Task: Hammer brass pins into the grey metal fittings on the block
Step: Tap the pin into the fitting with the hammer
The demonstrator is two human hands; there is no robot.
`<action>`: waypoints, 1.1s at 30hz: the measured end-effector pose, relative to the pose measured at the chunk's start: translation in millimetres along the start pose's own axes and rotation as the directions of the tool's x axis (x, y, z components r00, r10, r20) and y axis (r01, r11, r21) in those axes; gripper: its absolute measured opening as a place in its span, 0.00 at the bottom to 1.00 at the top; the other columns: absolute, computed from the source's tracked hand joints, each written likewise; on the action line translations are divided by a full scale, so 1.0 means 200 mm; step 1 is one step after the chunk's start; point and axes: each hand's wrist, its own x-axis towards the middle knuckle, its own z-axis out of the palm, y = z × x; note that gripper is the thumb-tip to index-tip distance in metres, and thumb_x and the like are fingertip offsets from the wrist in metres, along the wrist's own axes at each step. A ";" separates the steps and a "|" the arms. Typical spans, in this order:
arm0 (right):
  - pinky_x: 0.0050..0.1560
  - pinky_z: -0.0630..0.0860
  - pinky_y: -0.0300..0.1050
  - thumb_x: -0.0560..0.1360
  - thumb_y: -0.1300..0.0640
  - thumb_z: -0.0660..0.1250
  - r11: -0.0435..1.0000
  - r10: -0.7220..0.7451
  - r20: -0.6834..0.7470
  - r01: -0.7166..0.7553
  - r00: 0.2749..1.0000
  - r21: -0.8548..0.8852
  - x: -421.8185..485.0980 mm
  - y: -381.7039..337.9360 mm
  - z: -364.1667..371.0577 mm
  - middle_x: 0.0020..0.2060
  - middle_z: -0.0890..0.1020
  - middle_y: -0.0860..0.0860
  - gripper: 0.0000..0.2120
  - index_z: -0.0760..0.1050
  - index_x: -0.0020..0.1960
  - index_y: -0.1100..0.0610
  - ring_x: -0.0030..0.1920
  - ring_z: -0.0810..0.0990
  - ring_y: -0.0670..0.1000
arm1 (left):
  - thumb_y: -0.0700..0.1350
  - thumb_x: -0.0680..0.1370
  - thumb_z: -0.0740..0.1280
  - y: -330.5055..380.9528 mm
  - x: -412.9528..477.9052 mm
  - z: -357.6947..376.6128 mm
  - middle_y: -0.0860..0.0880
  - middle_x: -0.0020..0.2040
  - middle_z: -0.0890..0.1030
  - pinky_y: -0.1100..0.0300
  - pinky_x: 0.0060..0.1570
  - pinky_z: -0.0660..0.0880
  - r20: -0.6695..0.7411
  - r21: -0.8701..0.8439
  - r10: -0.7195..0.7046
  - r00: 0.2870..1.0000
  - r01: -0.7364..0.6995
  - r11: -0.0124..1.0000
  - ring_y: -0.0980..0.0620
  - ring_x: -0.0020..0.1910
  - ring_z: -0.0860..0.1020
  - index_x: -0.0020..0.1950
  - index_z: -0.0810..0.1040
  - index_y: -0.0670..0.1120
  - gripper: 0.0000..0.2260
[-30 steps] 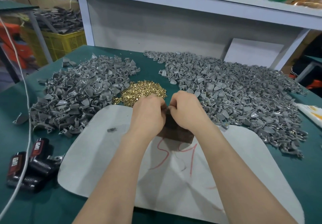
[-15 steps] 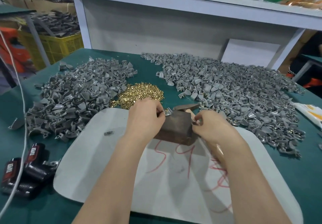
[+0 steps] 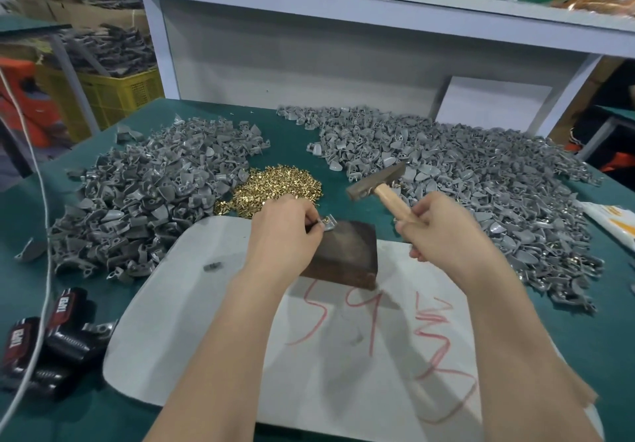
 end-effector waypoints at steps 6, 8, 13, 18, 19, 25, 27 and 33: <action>0.37 0.75 0.49 0.78 0.53 0.61 0.986 -0.161 -0.018 0.160 0.987 -0.041 -0.08 -0.08 -0.03 0.35 0.79 0.53 0.07 0.73 0.47 0.55 0.36 0.80 0.55 | 0.47 0.74 0.70 0.00 0.00 0.00 0.51 0.44 0.80 0.51 0.50 0.75 -0.003 -0.029 -0.026 1.000 0.026 0.999 0.48 0.48 0.76 0.42 0.79 0.51 0.02; 0.39 0.77 0.48 0.79 0.54 0.60 0.982 -0.188 0.056 0.189 0.981 -0.004 -0.10 -0.09 -0.04 0.39 0.80 0.51 0.03 0.70 0.51 0.52 0.32 0.81 0.49 | 0.46 0.74 0.70 0.00 0.00 0.00 0.51 0.44 0.80 0.51 0.50 0.75 -0.007 -0.031 -0.033 0.999 0.033 0.999 0.48 0.48 0.76 0.42 0.79 0.51 0.02; 0.52 0.64 0.23 0.78 0.62 0.62 0.872 -0.473 -0.147 0.486 0.869 0.064 -0.17 -0.12 -0.05 0.57 0.72 0.31 0.25 0.66 0.71 0.43 0.54 0.72 0.34 | 0.44 0.73 0.71 -0.01 0.00 0.00 0.50 0.39 0.78 0.53 0.45 0.75 -0.051 -0.043 0.004 0.999 -0.006 0.999 0.46 0.45 0.77 0.40 0.81 0.47 0.03; 0.62 0.63 0.28 0.79 0.58 0.61 0.866 -0.480 0.110 0.491 0.870 -0.098 -0.21 -0.12 0.01 0.65 0.72 0.35 0.26 0.62 0.71 0.37 0.61 0.74 0.42 | 0.43 0.73 0.71 -0.01 0.00 0.01 0.49 0.36 0.78 0.53 0.45 0.76 -0.044 -0.106 -0.033 0.998 0.028 0.994 0.44 0.43 0.78 0.37 0.79 0.47 0.05; 0.60 0.67 0.32 0.79 0.58 0.61 0.878 -0.457 0.108 0.467 0.883 -0.104 -0.21 -0.12 0.02 0.63 0.75 0.38 0.25 0.62 0.70 0.36 0.58 0.76 0.45 | 0.43 0.73 0.71 -0.01 -0.01 0.01 0.48 0.37 0.79 0.53 0.45 0.76 -0.043 -0.113 -0.029 0.999 0.024 0.993 0.44 0.43 0.79 0.37 0.78 0.48 0.06; 0.60 0.61 0.22 0.79 0.61 0.61 0.846 -0.525 -0.124 0.532 0.842 0.031 -0.22 -0.14 0.01 0.61 0.66 0.25 0.27 0.61 0.69 0.34 0.59 0.68 0.25 | 0.42 0.74 0.71 0.00 -0.01 0.01 0.45 0.36 0.81 0.54 0.43 0.77 -0.046 -0.111 -0.019 0.999 0.013 0.994 0.43 0.41 0.79 0.40 0.82 0.43 0.04; 0.60 0.67 0.34 0.79 0.58 0.60 0.877 -0.466 0.074 0.471 0.882 -0.098 -0.23 -0.13 0.04 0.65 0.71 0.33 0.25 0.62 0.70 0.36 0.62 0.75 0.42 | 0.42 0.74 0.70 0.00 -0.01 0.01 0.46 0.37 0.80 0.55 0.43 0.76 -0.038 -0.117 -0.037 0.999 0.032 0.993 0.43 0.42 0.79 0.38 0.80 0.45 0.04; 0.59 0.60 0.20 0.79 0.62 0.60 0.822 -0.530 -0.226 0.561 0.817 0.101 -0.23 -0.15 0.03 0.64 0.71 0.34 0.28 0.61 0.68 0.34 0.59 0.70 0.29 | 0.41 0.74 0.70 0.00 0.00 0.01 0.45 0.35 0.80 0.56 0.40 0.74 -0.052 -0.116 -0.029 0.998 0.023 0.993 0.44 0.40 0.79 0.38 0.81 0.42 0.06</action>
